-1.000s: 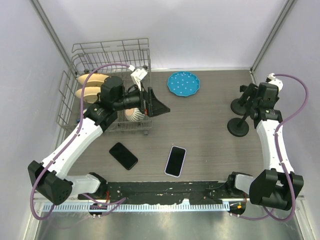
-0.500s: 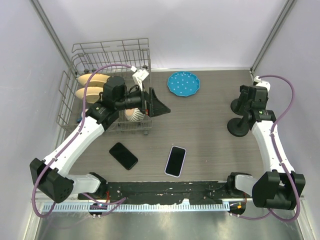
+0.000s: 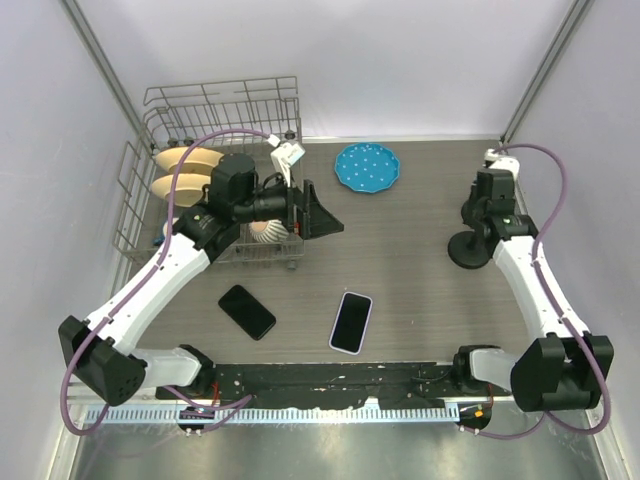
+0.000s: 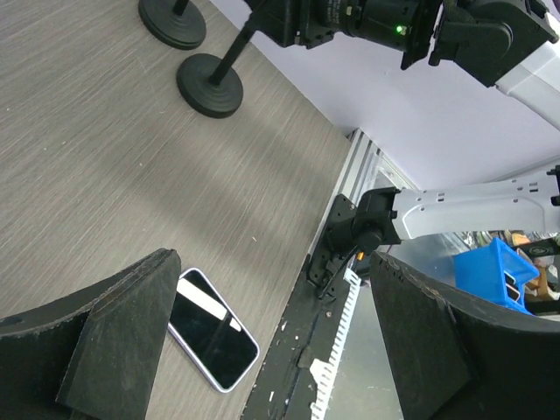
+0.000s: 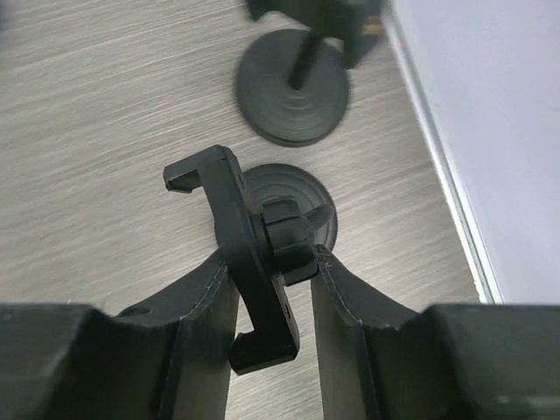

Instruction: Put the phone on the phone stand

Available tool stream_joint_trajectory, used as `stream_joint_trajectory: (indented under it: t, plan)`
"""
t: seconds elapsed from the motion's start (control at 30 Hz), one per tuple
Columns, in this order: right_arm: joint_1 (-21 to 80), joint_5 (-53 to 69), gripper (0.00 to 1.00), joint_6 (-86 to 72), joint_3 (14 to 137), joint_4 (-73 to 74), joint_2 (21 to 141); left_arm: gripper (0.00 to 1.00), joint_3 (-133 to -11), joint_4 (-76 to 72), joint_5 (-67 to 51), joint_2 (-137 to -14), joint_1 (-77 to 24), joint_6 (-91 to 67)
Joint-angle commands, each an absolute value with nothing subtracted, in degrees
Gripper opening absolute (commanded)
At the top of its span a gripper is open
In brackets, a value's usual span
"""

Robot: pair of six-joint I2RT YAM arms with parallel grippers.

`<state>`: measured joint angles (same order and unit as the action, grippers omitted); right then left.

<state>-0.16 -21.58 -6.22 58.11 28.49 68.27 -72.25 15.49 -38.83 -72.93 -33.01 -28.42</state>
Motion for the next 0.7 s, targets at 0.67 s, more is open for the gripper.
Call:
stream_joint_trajectory:
  t: [0.67]
  plan:
    - [28.65,8.44,0.01,17.22,64.25,28.83,76.38,0.92,-74.88,21.01,-23.21,-70.4,-34.01,-22.06]
